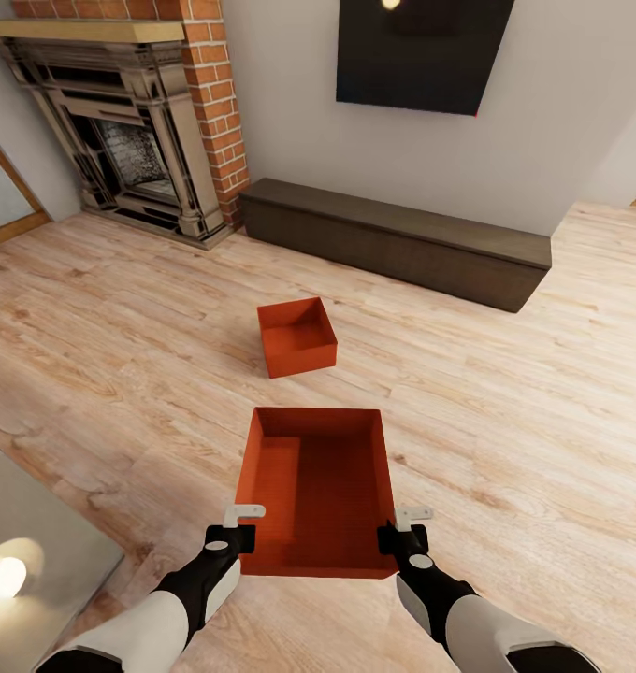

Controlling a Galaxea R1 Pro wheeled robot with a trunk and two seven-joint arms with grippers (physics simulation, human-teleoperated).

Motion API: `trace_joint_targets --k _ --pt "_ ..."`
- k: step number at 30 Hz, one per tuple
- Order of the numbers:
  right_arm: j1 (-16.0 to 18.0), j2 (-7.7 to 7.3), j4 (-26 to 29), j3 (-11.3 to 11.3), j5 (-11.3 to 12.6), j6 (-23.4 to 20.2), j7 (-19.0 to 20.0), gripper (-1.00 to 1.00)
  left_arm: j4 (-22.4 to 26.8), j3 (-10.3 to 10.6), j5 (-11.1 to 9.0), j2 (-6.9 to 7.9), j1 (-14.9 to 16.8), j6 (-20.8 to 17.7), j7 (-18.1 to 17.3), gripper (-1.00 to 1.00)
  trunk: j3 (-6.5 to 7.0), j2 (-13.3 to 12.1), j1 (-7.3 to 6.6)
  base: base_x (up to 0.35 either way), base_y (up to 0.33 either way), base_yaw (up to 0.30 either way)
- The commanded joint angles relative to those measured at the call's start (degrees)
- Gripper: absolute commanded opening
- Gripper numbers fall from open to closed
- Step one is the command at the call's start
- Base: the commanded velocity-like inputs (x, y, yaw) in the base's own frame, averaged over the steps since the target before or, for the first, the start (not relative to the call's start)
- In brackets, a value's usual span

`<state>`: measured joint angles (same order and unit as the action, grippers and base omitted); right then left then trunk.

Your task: Move the two storage containers from the living room to the garage. In the garage, place one container on the floor and stack the other container on top of it (either order is fine).

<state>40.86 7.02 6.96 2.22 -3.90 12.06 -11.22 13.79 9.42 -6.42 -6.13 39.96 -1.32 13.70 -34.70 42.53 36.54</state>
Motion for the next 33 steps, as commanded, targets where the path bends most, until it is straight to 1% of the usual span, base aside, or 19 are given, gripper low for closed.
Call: trace_joint_targets --k 1,7,23,29,33 --pt "0.0 0.27 -0.3 -1.2 0.4 0.1 -0.5 -1.0 0.9 -0.9 0.6 -0.11 0.0 -0.2 0.7 -1.0 -0.05 0.0 0.01 0.0 0.0 0.0" --pt "0.0 0.27 -0.3 -1.2 0.5 0.1 -0.7 -1.0 0.9 -0.9 0.6 -0.11 0.0 -0.2 0.7 -1.0 0.2 0.0 0.01 0.0 0.0 -0.048" --pt "0.0 0.27 -0.4 -1.2 0.5 0.1 -0.7 -1.0 1.0 -0.9 0.7 -0.11 0.0 -0.2 0.8 -1.0 1.43 0.0 0.01 0.0 0.0 -0.094" --pt "0.0 0.27 -0.3 -1.2 0.5 0.1 -0.7 -1.0 1.0 -0.9 0.7 -0.11 0.0 -0.2 2.0 -1.0 1.9 0.0 0.01 0.0 0.0 -0.096" --pt "0.0 0.27 -0.3 -1.2 0.5 0.1 -0.7 -1.0 1.0 -0.9 0.7 -0.11 0.0 -0.1 2.1 -1.0 2.22 0.0 0.01 0.0 0.0 -0.096"
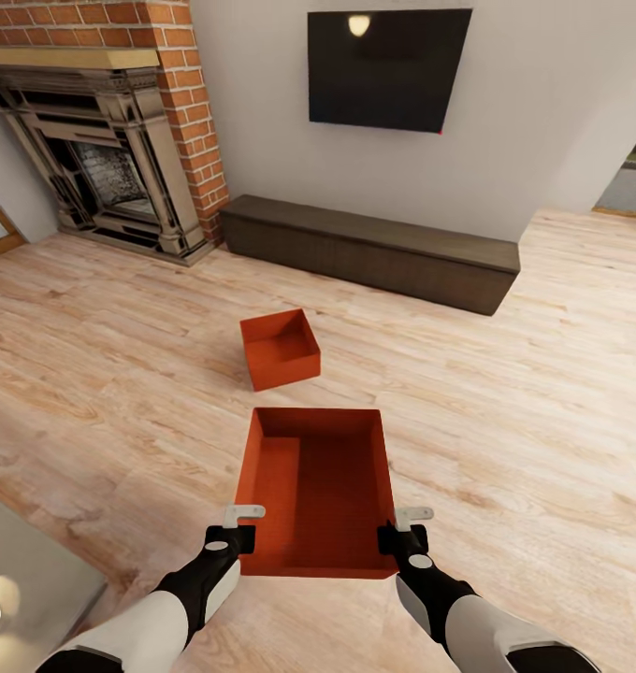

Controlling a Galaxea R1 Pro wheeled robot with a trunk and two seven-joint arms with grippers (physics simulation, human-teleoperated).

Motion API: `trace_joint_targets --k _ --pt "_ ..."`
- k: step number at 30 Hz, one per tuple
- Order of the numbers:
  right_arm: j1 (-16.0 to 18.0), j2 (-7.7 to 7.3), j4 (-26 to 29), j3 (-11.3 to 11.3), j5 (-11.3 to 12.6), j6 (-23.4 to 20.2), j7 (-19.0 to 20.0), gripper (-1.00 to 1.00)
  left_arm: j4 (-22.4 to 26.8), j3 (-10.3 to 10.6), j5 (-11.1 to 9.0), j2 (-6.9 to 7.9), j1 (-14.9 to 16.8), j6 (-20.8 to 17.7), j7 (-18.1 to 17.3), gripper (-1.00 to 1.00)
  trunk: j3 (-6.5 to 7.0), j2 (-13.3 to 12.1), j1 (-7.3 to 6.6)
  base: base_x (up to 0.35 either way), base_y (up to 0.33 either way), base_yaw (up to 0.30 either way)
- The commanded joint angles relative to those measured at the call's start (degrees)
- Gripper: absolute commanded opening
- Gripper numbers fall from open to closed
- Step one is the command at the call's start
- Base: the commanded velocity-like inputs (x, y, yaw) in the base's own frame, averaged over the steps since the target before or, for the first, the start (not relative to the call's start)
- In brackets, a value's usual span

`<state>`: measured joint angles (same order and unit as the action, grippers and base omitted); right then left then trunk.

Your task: Move the two storage containers from the living room to the garage. In the garage, place one container on the floor and stack the other container on top of it (either order is fine).

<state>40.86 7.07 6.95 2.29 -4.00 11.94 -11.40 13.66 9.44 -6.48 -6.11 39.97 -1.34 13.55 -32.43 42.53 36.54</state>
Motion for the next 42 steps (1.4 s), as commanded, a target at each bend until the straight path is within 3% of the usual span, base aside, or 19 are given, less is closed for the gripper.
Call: trace_joint_targets --k 1,17,42 --pt "0.0 0.23 -0.3 -1.3 0.6 0.2 -0.6 -1.0 1.1 -0.9 0.7 -0.13 0.0 -0.1 2.3 -1.0 0.03 0.0 0.01 0.0 0.0 -0.096" --pt "0.0 0.23 -0.3 -1.3 0.5 0.2 -0.4 -1.0 1.1 -0.9 0.8 -0.13 0.0 -0.2 2.4 -1.0 1.22 0.0 0.01 0.0 0.0 -0.091" --pt "0.0 0.23 -0.3 -1.3 0.4 0.3 -0.5 -1.0 1.1 -0.9 0.7 -0.13 0.0 -0.2 2.4 -1.0 2.68 0.0 0.01 0.0 0.0 -0.003"
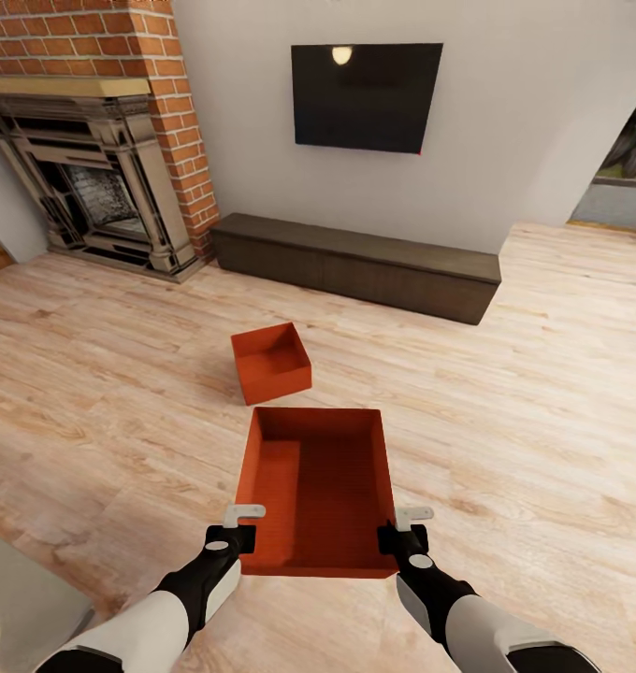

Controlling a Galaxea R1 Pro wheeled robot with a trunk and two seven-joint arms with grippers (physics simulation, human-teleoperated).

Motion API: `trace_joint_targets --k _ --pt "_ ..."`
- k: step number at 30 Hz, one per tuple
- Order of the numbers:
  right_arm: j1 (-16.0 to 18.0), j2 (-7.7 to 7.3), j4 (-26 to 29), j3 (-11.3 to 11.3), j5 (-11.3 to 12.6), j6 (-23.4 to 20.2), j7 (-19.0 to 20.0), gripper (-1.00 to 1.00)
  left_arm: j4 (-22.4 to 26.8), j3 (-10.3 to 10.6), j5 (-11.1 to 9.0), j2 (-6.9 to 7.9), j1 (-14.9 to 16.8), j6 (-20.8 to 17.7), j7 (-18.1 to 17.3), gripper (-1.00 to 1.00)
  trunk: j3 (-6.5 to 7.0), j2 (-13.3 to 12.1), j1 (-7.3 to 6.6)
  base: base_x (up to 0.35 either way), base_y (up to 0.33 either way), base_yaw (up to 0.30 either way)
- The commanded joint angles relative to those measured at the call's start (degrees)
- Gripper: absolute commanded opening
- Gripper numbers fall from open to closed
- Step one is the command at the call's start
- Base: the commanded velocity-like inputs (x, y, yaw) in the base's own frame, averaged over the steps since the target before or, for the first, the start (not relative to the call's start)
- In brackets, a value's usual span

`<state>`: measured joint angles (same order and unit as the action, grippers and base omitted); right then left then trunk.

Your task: Move the two storage containers from the living room to the garage. In the garage, place one container on the floor and stack the other container on top of it (either order is fine).

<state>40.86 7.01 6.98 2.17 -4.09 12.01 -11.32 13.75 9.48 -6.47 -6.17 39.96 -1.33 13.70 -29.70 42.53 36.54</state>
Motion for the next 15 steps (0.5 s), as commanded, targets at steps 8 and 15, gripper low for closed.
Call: trace_joint_targets --k 8,15 --pt "0.0 0.28 -0.3 -1.2 0.6 0.2 -0.5 -1.0 1.0 -1.0 0.7 0.01 0.0 -0.1 2.2 -1.0 0.67 0.0 0.01 0.0 0.0 0.0" --pt "0.0 0.28 -0.3 -1.2 0.6 0.2 -0.5 -1.0 1.0 -1.0 0.7 0.02 0.0 -0.1 2.2 -1.0 1.29 0.0 0.01 0.0 0.0 0.0"
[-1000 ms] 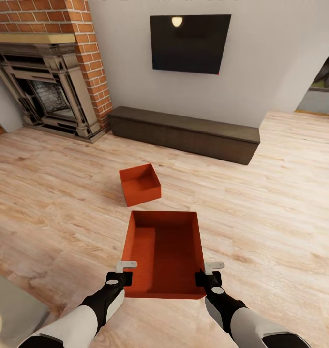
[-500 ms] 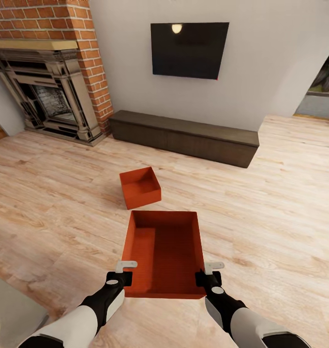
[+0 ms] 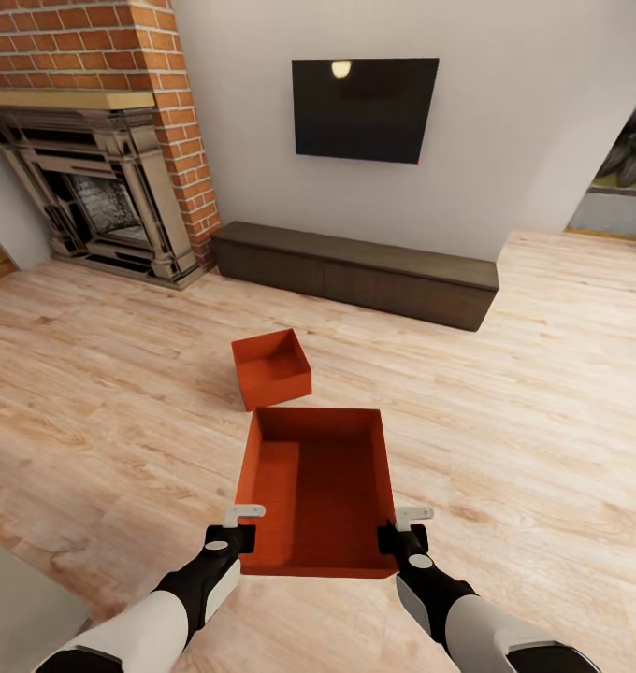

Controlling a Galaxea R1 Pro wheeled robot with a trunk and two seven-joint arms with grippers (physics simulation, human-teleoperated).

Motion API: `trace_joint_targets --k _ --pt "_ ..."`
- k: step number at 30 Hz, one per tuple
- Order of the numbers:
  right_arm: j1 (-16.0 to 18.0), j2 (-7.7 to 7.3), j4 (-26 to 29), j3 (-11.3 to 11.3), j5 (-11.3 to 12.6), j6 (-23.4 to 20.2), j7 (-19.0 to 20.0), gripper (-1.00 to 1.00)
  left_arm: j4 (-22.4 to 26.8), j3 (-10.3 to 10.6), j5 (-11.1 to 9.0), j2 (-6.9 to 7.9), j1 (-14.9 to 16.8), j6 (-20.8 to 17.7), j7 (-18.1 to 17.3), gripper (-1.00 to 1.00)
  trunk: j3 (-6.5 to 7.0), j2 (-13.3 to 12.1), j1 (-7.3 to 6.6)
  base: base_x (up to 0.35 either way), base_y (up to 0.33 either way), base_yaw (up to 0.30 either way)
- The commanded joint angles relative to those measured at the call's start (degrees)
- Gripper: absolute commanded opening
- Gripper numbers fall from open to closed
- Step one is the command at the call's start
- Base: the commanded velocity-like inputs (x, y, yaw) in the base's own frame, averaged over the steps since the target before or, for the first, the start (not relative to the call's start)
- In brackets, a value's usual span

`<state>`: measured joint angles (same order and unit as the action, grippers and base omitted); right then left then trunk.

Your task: Move the two storage containers from the living room to the garage. In the garage, place one container on the floor and stack the other container on top of it (either order is fine).

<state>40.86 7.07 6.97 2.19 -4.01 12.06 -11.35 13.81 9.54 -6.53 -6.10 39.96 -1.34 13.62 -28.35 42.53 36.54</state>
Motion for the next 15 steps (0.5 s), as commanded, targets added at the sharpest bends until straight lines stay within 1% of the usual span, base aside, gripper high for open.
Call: trace_joint_targets --k 1,6,7,10,15 --pt "0.0 0.23 -0.3 -1.2 0.5 0.2 -0.5 -1.0 1.0 -1.0 0.7 -0.06 0.0 -0.1 2.3 -1.0 0.04 0.0 0.01 0.0 0.0 0.0" --pt "0.0 0.23 -0.3 -1.2 0.5 0.2 -0.5 -1.0 1.0 -1.1 0.7 -0.06 0.0 -0.1 2.3 -1.0 0.49 0.0 0.01 0.0 0.0 0.0" --pt "0.0 0.23 -0.3 -1.2 0.5 0.2 -0.5 -1.0 1.0 -1.7 0.7 -0.06 0.0 -0.1 2.3 -1.0 0.57 0.0 0.01 0.0 0.0 0.0" --pt "0.0 0.23 -0.3 -1.2 0.5 0.2 -0.5 -1.0 1.0 -2.6 0.8 -0.06 0.0 -0.1 2.3 -1.0 0.84 0.0 0.01 0.0 0.0 0.0" --pt "0.0 0.23 -0.3 -1.2 0.5 0.2 -0.5 -1.0 1.0 -3.1 0.8 -0.06 0.0 -0.1 2.3 -1.0 1.29 0.0 0.01 0.0 0.0 0.0"
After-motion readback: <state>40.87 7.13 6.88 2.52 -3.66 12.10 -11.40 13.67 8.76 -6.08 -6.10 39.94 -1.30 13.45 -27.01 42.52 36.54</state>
